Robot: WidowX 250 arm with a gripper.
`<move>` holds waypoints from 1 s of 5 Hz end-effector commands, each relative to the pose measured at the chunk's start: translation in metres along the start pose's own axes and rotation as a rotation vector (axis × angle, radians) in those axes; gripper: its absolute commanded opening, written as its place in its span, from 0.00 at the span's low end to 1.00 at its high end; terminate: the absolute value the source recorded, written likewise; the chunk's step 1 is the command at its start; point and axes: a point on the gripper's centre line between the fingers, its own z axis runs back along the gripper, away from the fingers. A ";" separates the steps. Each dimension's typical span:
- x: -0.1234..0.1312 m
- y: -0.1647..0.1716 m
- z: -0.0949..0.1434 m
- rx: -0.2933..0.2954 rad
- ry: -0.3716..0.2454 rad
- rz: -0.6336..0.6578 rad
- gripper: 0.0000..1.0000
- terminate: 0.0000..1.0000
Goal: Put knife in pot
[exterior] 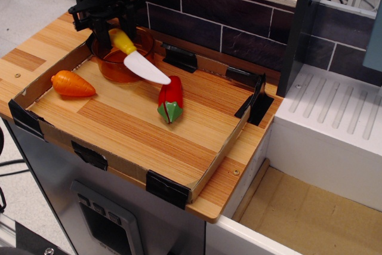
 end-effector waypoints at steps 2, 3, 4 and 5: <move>-0.001 -0.005 0.059 -0.116 -0.128 0.013 1.00 0.00; -0.010 -0.002 0.084 -0.165 -0.115 0.005 1.00 0.00; -0.015 0.003 0.100 -0.193 -0.100 0.002 1.00 0.00; -0.016 0.003 0.105 -0.179 -0.094 -0.071 1.00 1.00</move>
